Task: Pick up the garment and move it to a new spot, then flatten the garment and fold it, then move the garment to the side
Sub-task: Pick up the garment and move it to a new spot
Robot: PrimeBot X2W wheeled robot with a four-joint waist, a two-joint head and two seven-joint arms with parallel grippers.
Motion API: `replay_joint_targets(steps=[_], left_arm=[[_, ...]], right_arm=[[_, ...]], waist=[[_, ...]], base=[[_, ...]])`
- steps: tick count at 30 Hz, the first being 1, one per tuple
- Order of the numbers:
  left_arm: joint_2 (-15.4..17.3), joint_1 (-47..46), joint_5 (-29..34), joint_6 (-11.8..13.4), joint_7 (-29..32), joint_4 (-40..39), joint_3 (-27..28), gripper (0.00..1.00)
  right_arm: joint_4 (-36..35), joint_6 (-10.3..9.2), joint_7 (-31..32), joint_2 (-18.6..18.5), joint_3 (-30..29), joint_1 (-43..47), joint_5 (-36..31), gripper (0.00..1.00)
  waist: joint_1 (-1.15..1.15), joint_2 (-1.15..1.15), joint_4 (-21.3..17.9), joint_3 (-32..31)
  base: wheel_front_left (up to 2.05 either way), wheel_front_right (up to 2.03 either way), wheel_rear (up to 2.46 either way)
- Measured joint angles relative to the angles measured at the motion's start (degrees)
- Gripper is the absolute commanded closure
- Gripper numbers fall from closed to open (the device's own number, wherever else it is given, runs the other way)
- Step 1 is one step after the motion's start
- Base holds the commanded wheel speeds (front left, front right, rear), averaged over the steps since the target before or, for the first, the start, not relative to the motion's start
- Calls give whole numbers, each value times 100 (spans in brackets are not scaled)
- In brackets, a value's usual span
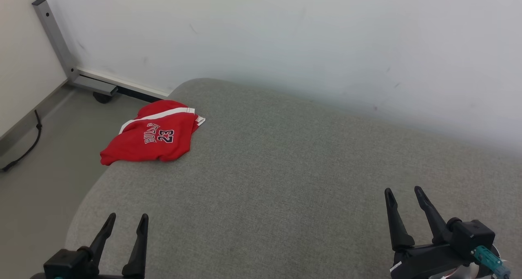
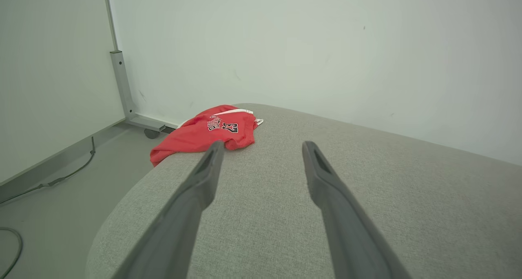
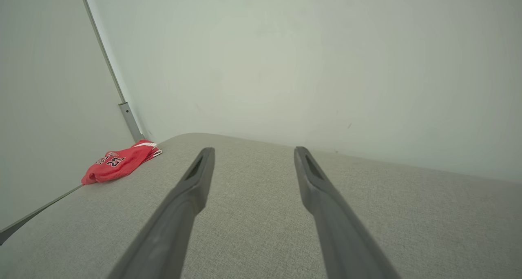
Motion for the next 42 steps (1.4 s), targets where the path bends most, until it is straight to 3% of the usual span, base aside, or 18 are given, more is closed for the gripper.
replay_joint_targets(steps=[12,27,31,36,42], left_arm=[[-297,-773,-330,-110,717,611,-254,0],[-548,-3583,-142,-91,2449,2483,-579,0],[-471,-3917,-78,-24,2710,2921,-554,0],[-286,-4147,40,51,2821,3283,-397,0],[-268,-4551,9,55,2778,3594,-265,0]], right_arm=[[-702,-101,44,-67,-81,471,-18,0],[-2966,-256,973,-823,-21,1359,-835,0],[-3639,-339,1301,-1015,-94,1404,-992,0],[-4306,-297,1752,-1194,-30,1347,-1211,0],[-4749,-293,2229,-1348,-74,1246,-1279,0]], waist=[[0,0,121,203],[1,0,245,1161],[1,1,243,1486],[1,1,207,1899],[2,1,106,2391]], base=[[0,0,0],[0,0,0],[0,0,0],[0,0,0],[0,0,0]])
